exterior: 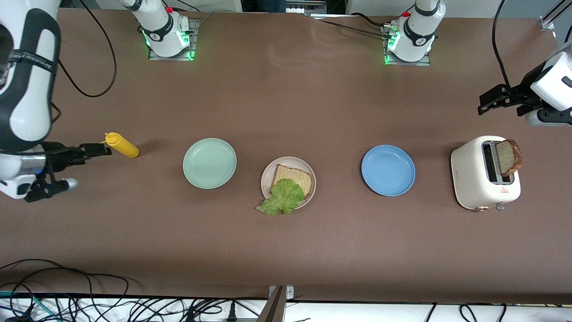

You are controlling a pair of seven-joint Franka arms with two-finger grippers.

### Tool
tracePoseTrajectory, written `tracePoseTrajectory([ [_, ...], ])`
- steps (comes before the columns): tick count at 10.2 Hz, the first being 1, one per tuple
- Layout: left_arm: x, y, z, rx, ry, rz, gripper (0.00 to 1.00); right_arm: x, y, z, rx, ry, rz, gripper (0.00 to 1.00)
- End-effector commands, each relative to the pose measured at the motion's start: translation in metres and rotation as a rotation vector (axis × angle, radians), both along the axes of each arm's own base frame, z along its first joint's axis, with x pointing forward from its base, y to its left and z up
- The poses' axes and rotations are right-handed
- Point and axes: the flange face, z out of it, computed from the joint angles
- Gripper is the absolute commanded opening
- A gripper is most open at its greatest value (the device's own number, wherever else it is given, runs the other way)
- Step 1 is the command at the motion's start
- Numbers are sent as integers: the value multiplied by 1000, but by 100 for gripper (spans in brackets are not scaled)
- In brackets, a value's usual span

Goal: Make sandwich on beige plate with both arms
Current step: 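Withdraw the right gripper from the plate toward the yellow bottle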

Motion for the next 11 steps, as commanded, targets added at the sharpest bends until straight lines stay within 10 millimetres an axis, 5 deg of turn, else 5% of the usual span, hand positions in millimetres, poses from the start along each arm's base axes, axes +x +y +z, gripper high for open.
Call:
tracePoseTrajectory([
  [1,0,-5,7,3,3,2,100,-44,-50,7,89,-9,65,100],
  [5,0,-2,7,2,2,0,100,-90,-103,-20,234,-106,249,100],
  [8,0,-3,7,2,2,-3,100,-132,-116,-57,340,-306,422,100],
  [11,0,-5,7,2,2,0,100,-141,-129,-92,491,-459,543,100],
])
